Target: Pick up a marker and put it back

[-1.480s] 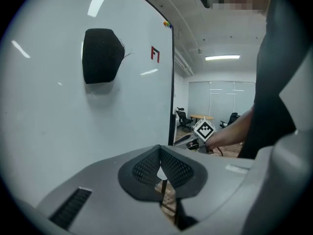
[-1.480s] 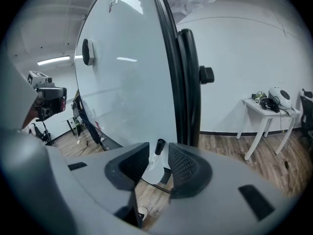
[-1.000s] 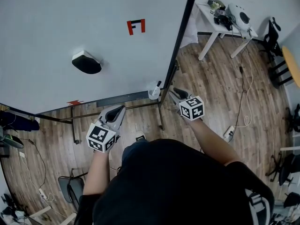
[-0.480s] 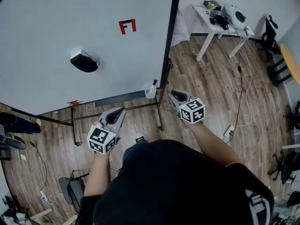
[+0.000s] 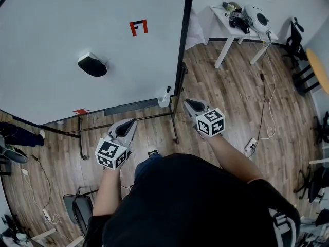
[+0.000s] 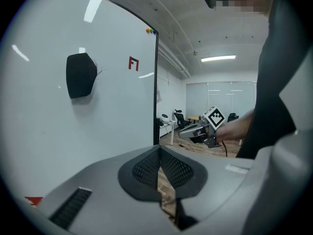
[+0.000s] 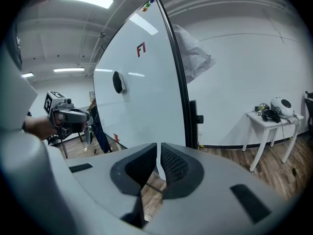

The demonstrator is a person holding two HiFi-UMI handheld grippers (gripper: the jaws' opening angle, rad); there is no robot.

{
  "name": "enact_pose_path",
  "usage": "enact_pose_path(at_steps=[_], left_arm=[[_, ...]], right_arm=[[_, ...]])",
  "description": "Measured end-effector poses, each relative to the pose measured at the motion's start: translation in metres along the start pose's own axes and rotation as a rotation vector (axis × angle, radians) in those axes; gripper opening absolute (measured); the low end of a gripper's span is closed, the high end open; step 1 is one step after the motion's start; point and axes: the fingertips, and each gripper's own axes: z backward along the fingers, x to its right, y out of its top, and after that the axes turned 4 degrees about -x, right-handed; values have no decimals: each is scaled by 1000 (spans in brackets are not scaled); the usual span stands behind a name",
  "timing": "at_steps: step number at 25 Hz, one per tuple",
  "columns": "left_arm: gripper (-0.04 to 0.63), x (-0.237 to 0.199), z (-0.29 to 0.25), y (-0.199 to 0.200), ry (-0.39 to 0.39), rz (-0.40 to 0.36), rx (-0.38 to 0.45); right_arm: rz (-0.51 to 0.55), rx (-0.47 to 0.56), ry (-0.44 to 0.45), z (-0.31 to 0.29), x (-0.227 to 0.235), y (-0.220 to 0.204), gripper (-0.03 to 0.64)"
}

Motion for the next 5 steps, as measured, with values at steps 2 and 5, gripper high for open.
enact_pose_path(at_steps=[2, 5], left_arm=[[11, 2, 1, 1, 0, -2, 3], [11, 6, 1, 1, -1, -6, 4]], right_arm=[[1, 7, 2, 2, -1, 2, 18], [1, 13, 5, 5, -2, 3, 15]])
